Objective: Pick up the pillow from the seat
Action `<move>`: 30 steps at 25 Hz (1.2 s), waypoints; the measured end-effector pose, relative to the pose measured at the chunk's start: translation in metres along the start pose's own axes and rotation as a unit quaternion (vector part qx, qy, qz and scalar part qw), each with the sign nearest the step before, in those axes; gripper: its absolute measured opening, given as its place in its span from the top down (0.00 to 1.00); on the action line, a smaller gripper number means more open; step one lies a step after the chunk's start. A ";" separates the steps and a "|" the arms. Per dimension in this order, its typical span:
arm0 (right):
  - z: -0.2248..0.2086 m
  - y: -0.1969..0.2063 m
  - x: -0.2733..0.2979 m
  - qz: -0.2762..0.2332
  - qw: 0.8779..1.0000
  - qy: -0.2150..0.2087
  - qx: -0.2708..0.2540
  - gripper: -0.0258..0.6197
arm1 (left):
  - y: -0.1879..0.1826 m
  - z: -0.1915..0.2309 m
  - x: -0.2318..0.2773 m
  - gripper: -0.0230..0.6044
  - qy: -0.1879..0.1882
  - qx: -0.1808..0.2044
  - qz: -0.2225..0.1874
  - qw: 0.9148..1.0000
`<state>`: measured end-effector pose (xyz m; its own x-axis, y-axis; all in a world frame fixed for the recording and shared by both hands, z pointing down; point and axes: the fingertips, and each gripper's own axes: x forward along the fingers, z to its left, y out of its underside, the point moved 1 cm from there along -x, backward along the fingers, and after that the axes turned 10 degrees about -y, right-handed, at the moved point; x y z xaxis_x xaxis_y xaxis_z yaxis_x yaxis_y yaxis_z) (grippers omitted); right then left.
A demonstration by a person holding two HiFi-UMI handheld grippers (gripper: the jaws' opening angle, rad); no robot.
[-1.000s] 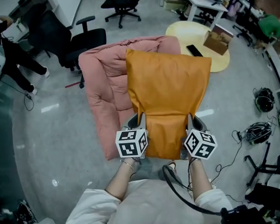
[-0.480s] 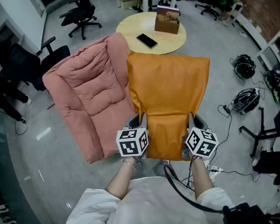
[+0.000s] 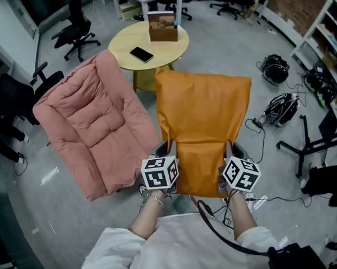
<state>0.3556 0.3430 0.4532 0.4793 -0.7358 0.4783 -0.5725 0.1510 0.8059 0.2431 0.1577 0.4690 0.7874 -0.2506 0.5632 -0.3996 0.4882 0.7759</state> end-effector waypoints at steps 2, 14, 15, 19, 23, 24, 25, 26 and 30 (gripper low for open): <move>-0.017 0.003 -0.011 0.002 1.000 0.007 0.005 0.91 | 0.009 -0.017 0.003 0.91 0.008 -0.001 0.006 1.000; -0.051 0.026 -0.033 -0.010 0.996 0.066 0.064 0.91 | 0.016 -0.051 0.021 0.92 0.052 0.057 0.037 0.996; -0.052 0.025 -0.032 -0.013 0.995 0.068 0.067 0.91 | 0.015 -0.053 0.023 0.92 0.055 0.059 0.037 0.996; -0.050 0.021 -0.030 -0.023 0.994 0.072 0.077 0.91 | 0.005 -0.050 0.025 0.92 0.058 0.072 0.036 0.995; -0.048 0.022 -0.029 -0.026 0.994 0.077 0.079 0.91 | 0.002 -0.048 0.026 0.92 0.065 0.077 0.037 0.994; -0.047 0.021 -0.030 -0.028 0.993 0.078 0.079 0.91 | 0.001 -0.049 0.026 0.92 0.068 0.078 0.036 0.994; -0.047 0.020 -0.031 -0.030 0.993 0.080 0.079 0.91 | -0.001 -0.049 0.025 0.92 0.071 0.079 0.036 0.994; -0.046 0.018 -0.032 -0.032 0.993 0.081 0.079 0.91 | -0.002 -0.050 0.025 0.92 0.074 0.080 0.035 0.993; -0.047 0.013 -0.032 -0.037 0.993 0.082 0.076 0.91 | -0.006 -0.051 0.026 0.92 0.077 0.082 0.030 0.993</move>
<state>0.3640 0.3992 0.4643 0.6183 -0.6217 0.4808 -0.6198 -0.0095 0.7847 0.2905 0.1911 0.4646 0.8168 -0.0878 0.5702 -0.5098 0.3529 0.7846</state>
